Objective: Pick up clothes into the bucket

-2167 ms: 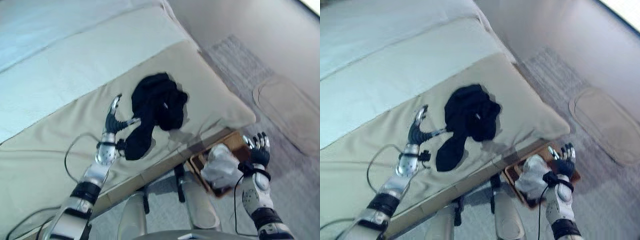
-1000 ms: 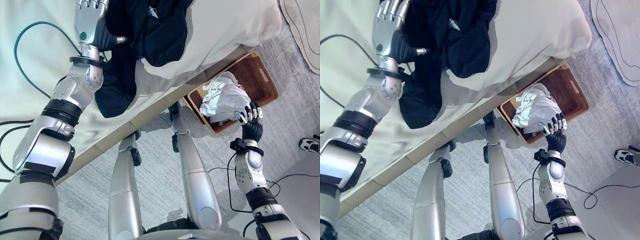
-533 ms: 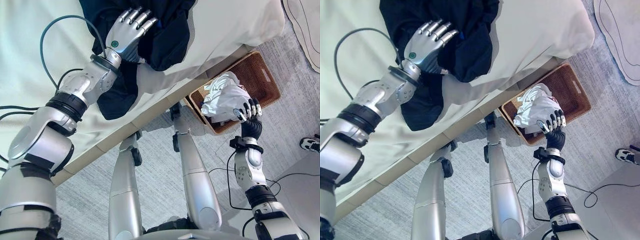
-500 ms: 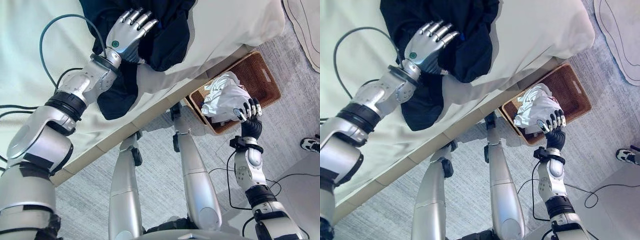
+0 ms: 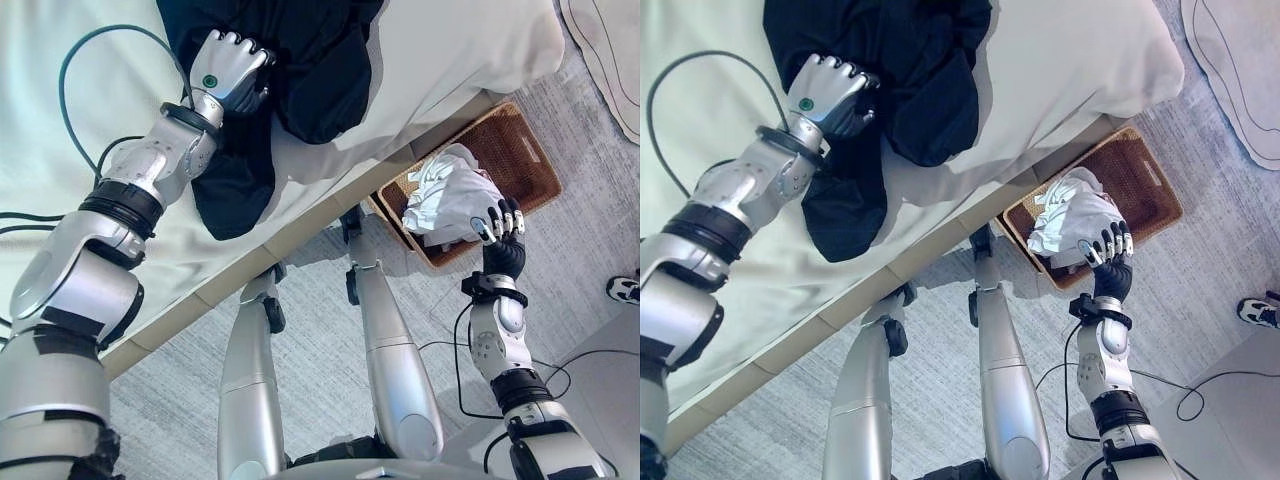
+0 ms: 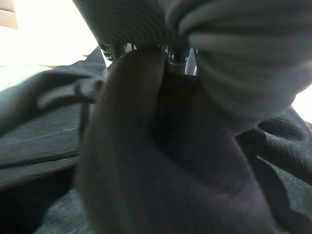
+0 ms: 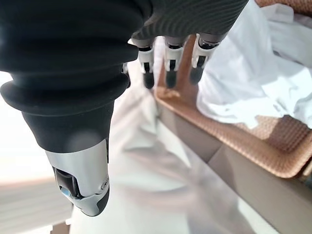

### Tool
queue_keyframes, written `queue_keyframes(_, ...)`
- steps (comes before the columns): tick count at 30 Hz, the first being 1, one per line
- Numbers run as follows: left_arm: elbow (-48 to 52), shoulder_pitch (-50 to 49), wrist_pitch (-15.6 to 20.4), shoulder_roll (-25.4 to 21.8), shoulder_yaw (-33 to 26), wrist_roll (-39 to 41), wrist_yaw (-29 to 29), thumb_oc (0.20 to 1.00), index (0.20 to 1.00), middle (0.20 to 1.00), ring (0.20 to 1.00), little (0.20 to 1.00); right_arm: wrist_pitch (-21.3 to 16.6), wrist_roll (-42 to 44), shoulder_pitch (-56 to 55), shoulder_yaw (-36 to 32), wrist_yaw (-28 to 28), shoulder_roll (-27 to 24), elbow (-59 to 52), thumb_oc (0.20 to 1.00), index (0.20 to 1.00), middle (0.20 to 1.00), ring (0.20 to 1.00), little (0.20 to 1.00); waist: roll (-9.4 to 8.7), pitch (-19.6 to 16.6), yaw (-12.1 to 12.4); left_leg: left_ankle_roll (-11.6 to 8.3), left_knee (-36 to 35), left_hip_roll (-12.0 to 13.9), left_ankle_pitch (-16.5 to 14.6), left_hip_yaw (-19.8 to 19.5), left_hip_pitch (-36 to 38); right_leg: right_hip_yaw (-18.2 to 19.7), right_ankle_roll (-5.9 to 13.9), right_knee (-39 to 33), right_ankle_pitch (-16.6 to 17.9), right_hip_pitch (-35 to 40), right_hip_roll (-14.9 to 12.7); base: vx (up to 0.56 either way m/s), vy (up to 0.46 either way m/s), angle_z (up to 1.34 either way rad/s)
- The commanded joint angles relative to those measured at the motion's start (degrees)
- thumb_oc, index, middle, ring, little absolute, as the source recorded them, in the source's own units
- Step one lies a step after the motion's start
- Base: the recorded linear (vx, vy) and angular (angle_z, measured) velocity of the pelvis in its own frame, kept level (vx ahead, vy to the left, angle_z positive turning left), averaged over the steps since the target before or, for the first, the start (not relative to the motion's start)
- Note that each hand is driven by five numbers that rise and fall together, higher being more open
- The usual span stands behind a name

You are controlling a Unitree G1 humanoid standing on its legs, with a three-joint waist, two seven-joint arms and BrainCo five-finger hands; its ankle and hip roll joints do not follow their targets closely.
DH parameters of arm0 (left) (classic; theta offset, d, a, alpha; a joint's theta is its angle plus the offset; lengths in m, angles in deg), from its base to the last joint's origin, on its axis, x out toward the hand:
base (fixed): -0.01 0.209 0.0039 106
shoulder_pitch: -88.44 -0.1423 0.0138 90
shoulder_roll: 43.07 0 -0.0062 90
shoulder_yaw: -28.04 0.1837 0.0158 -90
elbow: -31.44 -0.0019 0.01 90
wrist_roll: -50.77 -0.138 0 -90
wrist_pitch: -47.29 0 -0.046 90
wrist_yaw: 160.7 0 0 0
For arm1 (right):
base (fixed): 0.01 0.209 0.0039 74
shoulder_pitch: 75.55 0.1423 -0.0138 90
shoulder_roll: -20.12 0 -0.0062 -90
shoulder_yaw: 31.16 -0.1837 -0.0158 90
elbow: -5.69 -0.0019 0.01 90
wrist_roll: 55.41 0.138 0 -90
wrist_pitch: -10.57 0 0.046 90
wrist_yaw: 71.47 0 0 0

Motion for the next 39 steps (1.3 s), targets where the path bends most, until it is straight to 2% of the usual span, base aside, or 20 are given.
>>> queue_keyframes(1,4.13,-7.86,0.31,-0.26,-8.24,-0.13,0.89,0.2,0.2,0.2,0.2,0.2,-2.62,-0.9,-3.44,-2.2,-0.7,-1.87,-2.91,1.0,1.0,1.0,1.0,1.0,1.55,-5.29,0.33,-0.74,3.2,0.97,-3.0,-2.27,0.27,-1.28,4.04,-1.74,0.11,3.4,-2.63,0.0,0.0,0.0)
queue_keyframes(3,9.4,-13.81,2.03,1.42,-12.39,1.46,0.6,0.2,0.2,0.2,0.2,0.2,-1.69,-5.5,-3.15,-2.4,-2.49,-2.69,-3.92,1.0,1.0,1.0,1.0,1.0,1.48,-6.26,1.67,-0.79,1.55,0.87,-3.08,-2.66,4.74,-1.98,3.96,-2.64,-0.3,8.25,-3.04,0.04,-0.015,-0.01)
queue_keyframes(7,14.4,-20.11,4.34,3.47,-16.61,4.89,-0.52,0.2,0.2,0.2,0.2,0.2,0.14,-12.89,-2.3,-1.65,-5.27,-4.5,-5.03,1.0,1.0,1.0,1.0,1.0,1.34,-7.08,2.7,-0.8,-1.55,0.28,-2.3,-3.27,10.52,-2.81,3.99,-5.09,0.06,14.38,-3.54,0.05,-0.018,0.01)
queue_keyframes(9,18.79,-24.44,6.81,5.1,-19.29,8.48,-1.74,0.2,0.2,0.2,0.2,0.2,1.22,-17.66,-1.19,-1.38,-6.65,-5.95,-5.27,1.0,1.0,1.0,1.0,1.0,1.4,-7.84,3.79,-0.95,-3.14,0.36,-2.59,-3.84,14.33,-3.54,4.06,-6.62,-0.19,18.46,-3.69,0.12,-0.035,0.04)
queue_keyframes(10,23.09,-28.28,9.28,6.11,-21.19,12.38,-3.51,0.2,0.2,0.2,0.2,0.2,2.53,-21.79,0.23,0.09,-7.07,-7.41,-5.71,1.0,1.0,1.0,1.0,1.0,1.36,-8.89,4.78,-1.19,-5.65,0.61,-2.11,-4.13,18.52,-4.6,4.13,-9.14,0.1,23.15,-3.93,0.1,-0.039,0.09)
queue_keyframes(12,24.85,-29.94,10.13,6.41,-21.83,13.85,-4.14,0.2,0.2,0.2,0.2,0.2,3.08,-23.69,0.87,0.71,-7.72,-7.98,-5.37,1.0,1.0,1.0,1.0,1.0,1.38,-9.33,5.23,-1.18,-6.7,0.49,-1.97,-4.22,20.44,-4.91,4.17,-10.41,0.27,25.37,-3.96,0.1,-0.031,0.12)
queue_keyframes(13,29.24,-32.44,12.34,6.78,-22.42,16.9,-5.78,0.2,0.2,0.2,0.2,0.2,4.79,-29.34,2.79,3.46,-8.17,-9.83,-5.4,1.0,1.0,1.0,1.0,1.0,1.17,-10.41,6.19,-1.4,-8.84,0.91,-1.55,-4.59,23.88,-5.91,4.32,-12.54,0.63,29.27,-3.97,0.09,-0.031,0.1)
queue_keyframes(14,29.44,-32.6,12.28,6.7,-22.62,16.98,-5.94,0.2,0.2,0.2,0.2,0.2,4.82,-29.42,2.86,3.57,-8.24,-9.8,-5.41,1.0,1.0,1.0,1.0,1.0,1.06,-10.36,6.01,-1.37,-9.16,0.77,-1.1,-4.6,23.94,-5.93,4.32,-12.81,0.98,29.34,-4.11,0.13,-0.053,0.19)
queue_keyframes(15,33.51,-34.52,13.93,6.57,-23.06,19.96,-7.35,0.2,0.2,0.2,0.2,0.2,6.38,-34.25,4.66,6.28,-7.68,-11.39,-5.01,1.0,1.0,1.0,1.0,1.0,1.02,-11.74,7.13,-1.56,-10.87,1.33,-1.22,-5.12,27.17,-6.59,4.46,-14.43,0.96,32.73,-3.76,0.06,-0.024,0.16)
queue_keyframes(16,33.7,-34.67,13.87,6.48,-23.27,20.05,-7.5,0.2,0.2,0.2,0.2,0.2,6.39,-34.3,4.76,6.4,-7.73,-11.36,-4.99,1.0,1.0,1.0,1.0,1.0,0.91,-11.68,6.95,-1.54,-11.17,1.19,-0.77,-5.12,27.21,-6.6,4.46,-14.66,1.29,32.77,-3.89,0.15,-0.038,0.23)
queue_keyframes(18,38.37,-36.79,15.62,5.87,-23.59,24.47,-10.36,0.2,0.2,0.2,0.2,0.2,8.08,-40.63,6.59,10.15,-6.55,-14.38,-5.86,1.0,1.0,1.0,1.0,1.0,0.64,-13.98,8.09,-1.5,-12.88,1.32,-0.6,-5.55,30.84,-7.4,4.39,-16.17,1.06,36.25,-3.5,0.1,-0.023,0.14)
queue_keyframes(24,45.65,-37.49,17.85,4.33,-23.43,33.52,-16.0,0.2,0.2,0.2,0.2,0.2,8.77,-49.75,10.5,16.8,-3.83,-18.29,-9.19,1.0,1.0,1.0,1.0,1.0,0.3,-17.3,9.11,-1.49,-15.85,1.68,-0.48,-6.38,37.02,-8.46,3.92,-16.89,-0.29,42.09,-2.49,0.1,-0.021,0.1)
queue_keyframes(25,47.18,-36.91,18.36,4.57,-22.65,37.78,-18.22,0.2,0.2,0.2,0.2,0.2,8.25,-48.91,11.72,19.13,-1.91,-18.87,-10.57,1.0,1.0,1.0,1.0,1.0,0.24,-18.62,9.3,-1.48,-16.9,1.67,-0.39,-6.67,39.14,-8.61,3.75,-17.26,-0.7,43.91,-2.05,0.1,-0.014,0.05)
queue_keyframes(28,47.88,-35.49,18.55,4.51,-21.6,41.99,-20.09,0.2,0.2,0.2,0.2,0.2,7.89,-46.82,13.12,21.25,0.15,-18.52,-11.8,1.0,1.0,1.0,1.0,1.0,0.15,-19.91,9.46,-1.62,-18.53,1.88,-0.13,-6.56,41.49,-8.96,3.76,-18.16,-0.82,45.93,-1.74,0.1,-0.018,0.03)
queue_keyframes(29,48.18,-34.87,18.68,4.59,-21.21,43.83,-20.87,0.2,0.2,0.2,0.2,0.2,7.62,-45.1,13.36,22.51,2.09,-18.39,-12.46,1.0,1.0,1.0,1.0,1.0,0.01,-20.65,9.61,-1.7,-19.1,2.04,-0.01,-6.44,42.27,-9.15,3.76,-18.52,-0.84,46.47,-1.62,0.08,-0.024,0.0)
queue_keyframes(30,48.37,-34.21,18.6,4.39,-20.67,46.85,-22.77,0.2,0.2,0.2,0.2,0.2,7.63,-40.4,13.58,24.4,6.71,-18.29,-14.78,1.0,1.0,1.0,1.0,1.0,-0.19,-21.79,9.8,-1.97,-20.74,2.41,0.43,-6.23,44.13,-9.48,3.73,-19.39,-1.01,47.93,-1.28,0.11,-0.028,0.03)
queue_keyframes(32,48.77,-34.24,18.47,4.3,-20.68,47.52,-23.44,0.2,0.2,0.2,0.2,0.2,7.75,-38.02,13.16,24.8,8.7,-18.17,-15.49,1.0,1.0,1.0,1.0,1.0,-0.25,-22.38,9.89,-2.05,-21.11,2.56,0.56,-6.18,44.77,-9.61,3.73,-19.65,-1.04,48.55,-1.25,0.08,-0.017,0.02)
queue_keyframes(33,48.96,-33.99,18.44,4.29,-20.27,48.87,-24.83,0.2,0.2,0.2,0.2,0.2,7.97,-34.3,12.43,25.63,11.65,-17.56,-16.45,1.0,1.0,1.0,1.0,1.0,-0.35,-23.42,9.98,-2.15,-21.78,2.87,0.61,-5.91,46.06,-9.83,3.77,-20.08,-1.21,49.84,-1.13,0.06,-0.008,0.0)
queue_keyframes(36,48.98,-33.75,18.22,4.33,-20.38,48.72,-25.07,0.2,0.2,0.2,0.2,0.2,8.57,-32.1,11.36,25.98,13.48,-15.97,-15.86,1.0,1.0,1.0,1.0,1.0,-0.42,-24.17,10.24,-2.1,-22.11,2.95,0.51,-5.88,47.26,-10.04,3.66,-20.25,-1.5,50.97,-0.9,0.09,-0.008,-0.02)
queue_keyframes(39,49.77,-33.27,18.37,4.86,-20.71,50.09,-25.97,0.2,0.2,0.2,0.2,0.2,9.09,-35.53,10.75,27.28,12.91,-14.05,-13.62,1.0,1.0,1.0,1.0,1.0,-0.4,-25.24,10.41,-2.13,-22.81,3.08,0.48,-5.83,48.64,-10.31,3.66,-20.7,-1.78,52.37,-0.81,0.03,0.001,0.0)
